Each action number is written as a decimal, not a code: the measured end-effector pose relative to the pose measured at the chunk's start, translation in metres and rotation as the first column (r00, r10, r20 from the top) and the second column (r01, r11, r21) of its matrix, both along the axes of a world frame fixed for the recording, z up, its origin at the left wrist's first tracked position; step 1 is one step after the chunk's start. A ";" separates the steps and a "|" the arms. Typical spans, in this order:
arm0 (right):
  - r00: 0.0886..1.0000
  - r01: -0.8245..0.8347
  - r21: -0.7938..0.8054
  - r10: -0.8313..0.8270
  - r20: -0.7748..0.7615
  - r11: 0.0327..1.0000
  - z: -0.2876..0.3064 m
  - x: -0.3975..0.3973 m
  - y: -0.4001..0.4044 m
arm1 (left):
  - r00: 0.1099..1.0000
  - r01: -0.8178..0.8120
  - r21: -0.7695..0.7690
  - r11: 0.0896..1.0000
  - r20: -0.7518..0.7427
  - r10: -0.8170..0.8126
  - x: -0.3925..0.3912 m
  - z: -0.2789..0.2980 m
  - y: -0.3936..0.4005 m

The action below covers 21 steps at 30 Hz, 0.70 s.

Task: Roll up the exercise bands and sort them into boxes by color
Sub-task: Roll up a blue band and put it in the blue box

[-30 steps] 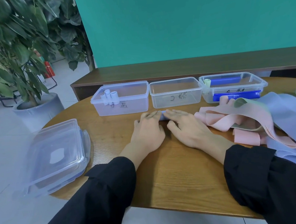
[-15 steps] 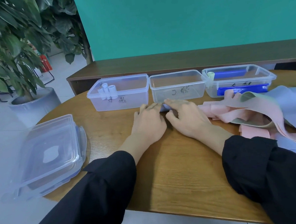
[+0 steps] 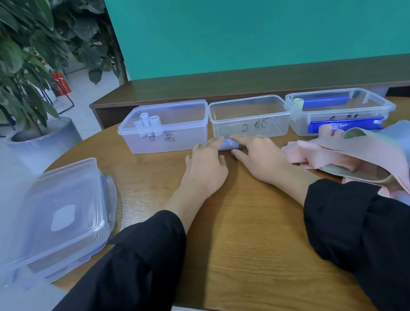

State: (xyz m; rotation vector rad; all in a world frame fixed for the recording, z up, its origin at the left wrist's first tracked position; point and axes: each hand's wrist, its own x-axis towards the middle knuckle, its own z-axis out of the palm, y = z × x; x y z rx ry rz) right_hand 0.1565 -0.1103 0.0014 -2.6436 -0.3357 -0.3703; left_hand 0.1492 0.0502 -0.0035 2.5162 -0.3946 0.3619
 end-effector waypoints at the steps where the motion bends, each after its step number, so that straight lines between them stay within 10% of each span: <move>1: 1.000 0.011 0.004 -0.011 0.012 1.000 -0.001 0.004 0.000 | 1.000 -0.008 0.012 1.000 -0.009 0.008 0.000 -0.001 0.000; 21: 0.982 -0.180 0.362 0.187 0.015 0.914 0.007 -0.011 0.001 | 0.998 -0.059 -0.319 0.946 -0.036 0.051 -0.021 0.012 0.008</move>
